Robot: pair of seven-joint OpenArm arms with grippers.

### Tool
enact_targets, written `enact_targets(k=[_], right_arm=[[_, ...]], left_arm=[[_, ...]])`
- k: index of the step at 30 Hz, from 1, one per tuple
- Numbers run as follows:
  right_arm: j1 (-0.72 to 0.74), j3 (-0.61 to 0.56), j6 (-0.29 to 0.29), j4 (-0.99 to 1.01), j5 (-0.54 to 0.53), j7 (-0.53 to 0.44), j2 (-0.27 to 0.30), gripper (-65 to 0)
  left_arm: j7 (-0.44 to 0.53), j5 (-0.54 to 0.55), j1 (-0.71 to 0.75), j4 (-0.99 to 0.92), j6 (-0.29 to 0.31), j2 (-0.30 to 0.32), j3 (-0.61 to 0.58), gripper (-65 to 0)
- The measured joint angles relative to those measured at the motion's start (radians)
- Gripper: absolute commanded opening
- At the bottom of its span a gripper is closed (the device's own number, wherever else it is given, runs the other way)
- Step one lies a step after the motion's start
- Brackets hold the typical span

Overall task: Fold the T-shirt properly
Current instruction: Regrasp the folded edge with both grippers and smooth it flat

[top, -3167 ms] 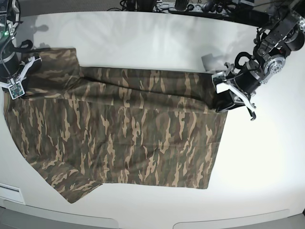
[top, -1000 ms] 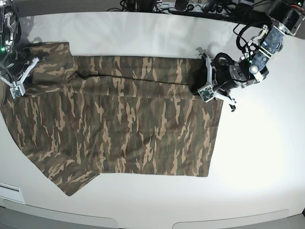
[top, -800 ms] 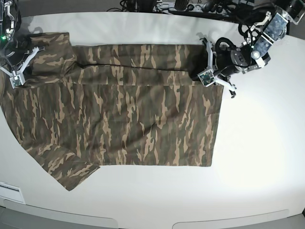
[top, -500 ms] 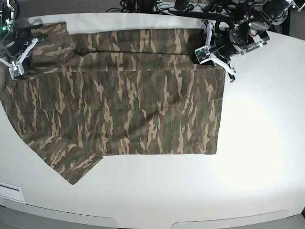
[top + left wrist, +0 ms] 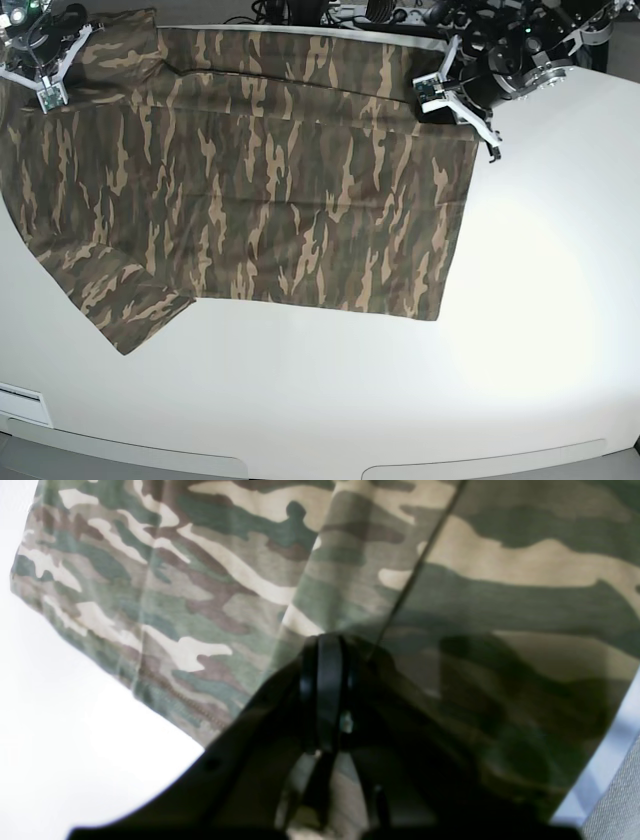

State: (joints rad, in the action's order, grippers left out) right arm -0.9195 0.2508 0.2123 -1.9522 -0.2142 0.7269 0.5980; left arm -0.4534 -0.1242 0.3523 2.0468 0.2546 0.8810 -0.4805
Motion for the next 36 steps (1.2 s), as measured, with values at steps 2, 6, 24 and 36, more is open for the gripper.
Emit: enact_targets(k=[2,6,24,36], right_arm=[[0.000,-0.005,-0.013,0.000,0.034,-0.003,0.000,-65.0],[-0.006,-0.013,-0.037,0.000,0.095,-0.017,-0.003,-65.0],[0.024,-0.018,-0.083,-0.050,0.136,0.073,-0.008,-65.0],[0.019,-0.020,-0.179,-0.168,0.235,0.108,-0.013,-65.0]], left_arm=[[-0.008,0.020,0.000,0.000,-0.006,0.000,0.000,-65.0],[-0.101,0.096,-0.001,0.026,-0.010,0.000,0.000,-65.0],[-0.322,0.158,0.003,0.129,-0.035,0.005,0.002,-65.0],[-0.360,0.007,0.008,0.194,-0.206,0.008,-0.002,-65.0]])
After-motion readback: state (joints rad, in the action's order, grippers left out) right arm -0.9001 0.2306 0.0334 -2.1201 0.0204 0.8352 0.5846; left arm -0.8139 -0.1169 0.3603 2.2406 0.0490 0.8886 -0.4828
